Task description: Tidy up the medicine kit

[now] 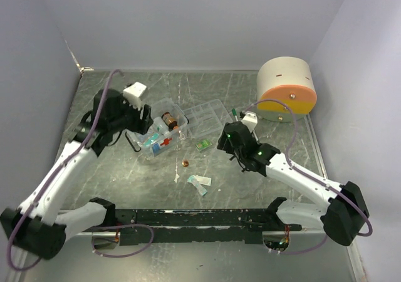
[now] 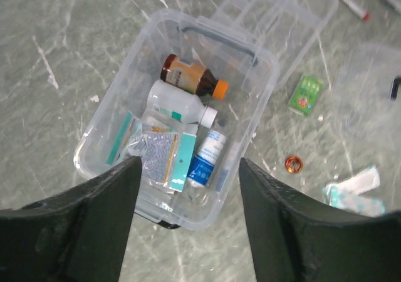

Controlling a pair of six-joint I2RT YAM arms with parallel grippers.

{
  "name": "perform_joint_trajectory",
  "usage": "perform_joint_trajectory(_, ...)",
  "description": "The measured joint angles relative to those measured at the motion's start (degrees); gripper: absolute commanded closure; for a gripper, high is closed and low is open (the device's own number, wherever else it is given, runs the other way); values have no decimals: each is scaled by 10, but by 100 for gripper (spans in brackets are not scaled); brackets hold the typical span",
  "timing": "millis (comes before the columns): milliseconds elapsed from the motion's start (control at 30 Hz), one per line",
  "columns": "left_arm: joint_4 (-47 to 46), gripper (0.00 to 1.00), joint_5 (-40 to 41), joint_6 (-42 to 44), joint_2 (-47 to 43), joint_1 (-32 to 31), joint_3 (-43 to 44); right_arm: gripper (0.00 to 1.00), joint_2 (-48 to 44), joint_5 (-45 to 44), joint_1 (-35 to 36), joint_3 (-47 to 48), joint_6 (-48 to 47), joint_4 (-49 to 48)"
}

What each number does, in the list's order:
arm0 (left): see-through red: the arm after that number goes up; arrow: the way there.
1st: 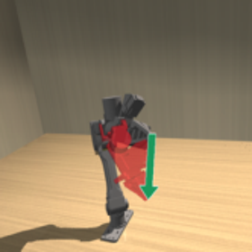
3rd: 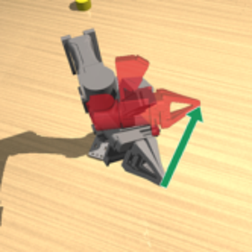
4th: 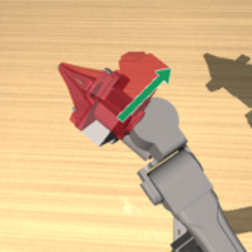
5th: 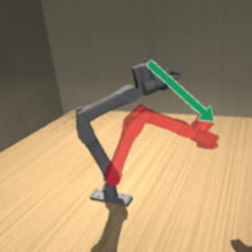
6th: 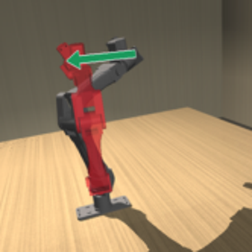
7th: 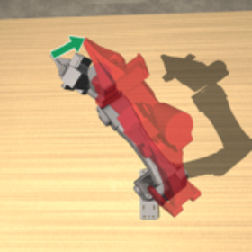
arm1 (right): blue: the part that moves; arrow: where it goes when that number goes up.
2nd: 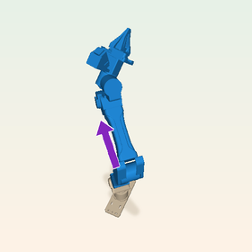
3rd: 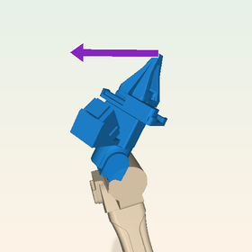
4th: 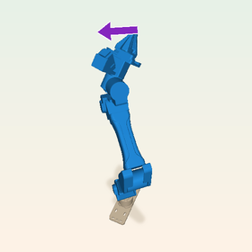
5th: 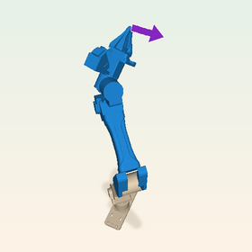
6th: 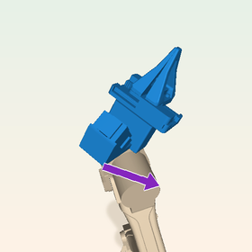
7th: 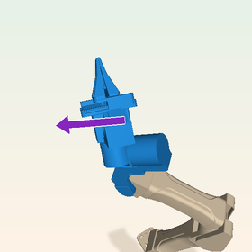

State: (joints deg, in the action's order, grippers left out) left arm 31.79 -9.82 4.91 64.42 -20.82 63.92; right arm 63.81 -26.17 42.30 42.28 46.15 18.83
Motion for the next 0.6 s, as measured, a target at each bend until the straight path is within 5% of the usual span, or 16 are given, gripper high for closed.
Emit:
perform_joint_trajectory(267, -115, 8, 78, -151, -213, 0, -196, 42, 49, 70, 0, 15, -14, 14)
perform_joint_trajectory(600, -79, 2, 123, -245, -191, 1, -174, 42, 144, 159, 8, 16, 22, -77)
